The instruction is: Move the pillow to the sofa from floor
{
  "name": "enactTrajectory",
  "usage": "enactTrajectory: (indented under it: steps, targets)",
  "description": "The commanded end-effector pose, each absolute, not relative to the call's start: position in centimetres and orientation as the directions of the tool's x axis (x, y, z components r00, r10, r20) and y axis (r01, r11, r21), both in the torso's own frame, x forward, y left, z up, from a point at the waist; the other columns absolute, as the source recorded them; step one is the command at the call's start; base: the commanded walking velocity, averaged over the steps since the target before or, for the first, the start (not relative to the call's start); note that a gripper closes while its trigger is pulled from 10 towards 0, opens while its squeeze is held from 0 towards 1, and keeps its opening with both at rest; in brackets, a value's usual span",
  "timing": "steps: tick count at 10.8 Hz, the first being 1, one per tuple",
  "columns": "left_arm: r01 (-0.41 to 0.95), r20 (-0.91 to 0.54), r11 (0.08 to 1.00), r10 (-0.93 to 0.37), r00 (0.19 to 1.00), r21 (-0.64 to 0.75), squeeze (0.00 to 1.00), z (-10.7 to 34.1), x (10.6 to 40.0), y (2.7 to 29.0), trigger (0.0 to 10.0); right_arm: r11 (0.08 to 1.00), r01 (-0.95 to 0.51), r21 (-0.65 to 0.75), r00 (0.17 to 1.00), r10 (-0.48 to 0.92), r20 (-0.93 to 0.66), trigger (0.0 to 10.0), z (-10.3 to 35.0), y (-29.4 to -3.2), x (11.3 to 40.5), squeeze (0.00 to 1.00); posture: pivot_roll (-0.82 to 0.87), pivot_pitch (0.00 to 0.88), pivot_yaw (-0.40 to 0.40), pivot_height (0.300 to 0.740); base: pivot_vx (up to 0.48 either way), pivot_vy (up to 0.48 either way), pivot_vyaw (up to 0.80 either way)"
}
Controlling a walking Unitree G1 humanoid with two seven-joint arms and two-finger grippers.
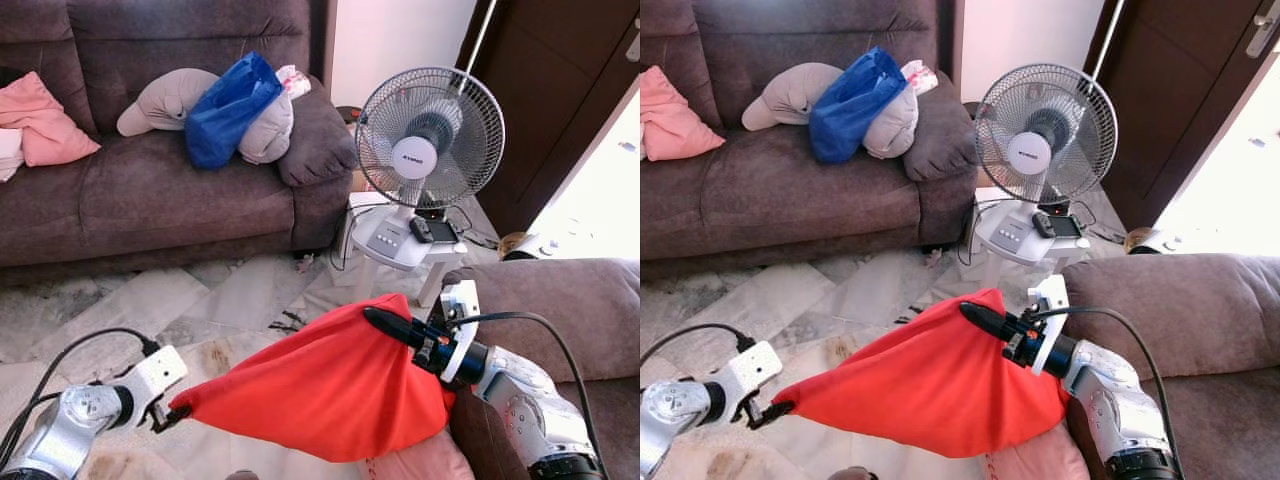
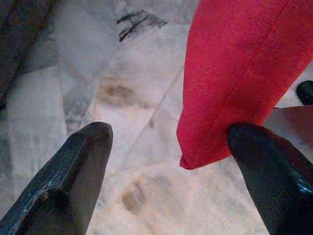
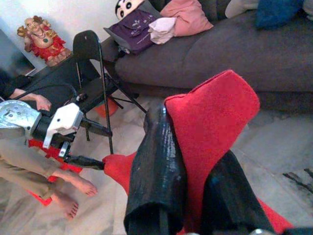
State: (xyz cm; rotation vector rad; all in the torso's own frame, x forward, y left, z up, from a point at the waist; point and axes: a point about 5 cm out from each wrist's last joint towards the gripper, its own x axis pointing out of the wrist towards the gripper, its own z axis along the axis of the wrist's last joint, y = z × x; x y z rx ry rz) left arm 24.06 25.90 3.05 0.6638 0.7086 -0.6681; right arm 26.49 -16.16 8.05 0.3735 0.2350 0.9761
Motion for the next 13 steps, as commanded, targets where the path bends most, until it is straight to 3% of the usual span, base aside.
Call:
enactTrajectory:
  steps: [1, 3, 5, 7, 11, 13]
  targets:
    - [0.743, -0.760, 0.587, -0.308, 0.572, 0.321, 0.00, 2.7, 24.2, 25.9, 10.0, 0.484, -0.803, 0.346, 0.529, 0.848, 0.040, 10.0, 10.1, -16.2, 26.9, 0.00, 0.08, 0.001, -0.071, 0.740, 0.000, 0.000, 0.00]
    - [0.760, -0.768, 0.605, -0.364, 0.528, 0.236, 0.00, 2.0, 23.9, 25.4, 10.0, 0.484, -0.804, 0.346, 0.528, 0.848, 0.039, 10.0, 10.1, -16.3, 26.9, 0.00, 0.07, 0.001, -0.072, 0.740, 0.000, 0.000, 0.00]
    - [0.723, -0.727, 0.659, -0.391, 0.565, 0.207, 0.00, 1.7, 24.6, 25.1, 10.0, 0.484, -0.805, 0.344, 0.526, 0.850, 0.036, 10.0, 10.1, -16.4, 26.8, 0.00, 0.07, 0.001, -0.074, 0.740, 0.000, 0.000, 0.00]
    - [0.737, -0.746, 0.639, -0.376, 0.550, 0.220, 0.00, 1.5, 25.0, 25.6, 10.0, 0.478, -0.808, 0.344, 0.520, 0.853, 0.037, 10.0, 10.3, -16.4, 26.7, 0.00, 0.06, 0.004, -0.077, 0.740, 0.000, 0.000, 0.00]
    - [0.747, -0.756, 0.660, -0.448, 0.477, 0.080, 0.00, 0.4, 25.1, 24.5, 10.0, 0.472, -0.813, 0.341, 0.511, 0.859, 0.029, 10.0, 10.5, -16.5, 26.5, 0.00, 0.04, 0.008, -0.084, 0.740, 0.000, 0.000, 0.00]
    - [0.758, -0.768, 0.647, -0.441, 0.463, 0.085, 0.00, 0.1, 25.4, 24.2, 10.0, 0.477, -0.811, 0.339, 0.513, 0.858, 0.021, 10.0, 10.5, -16.7, 26.4, 0.00, 0.03, 0.010, -0.087, 0.740, 0.000, 0.000, 0.00]
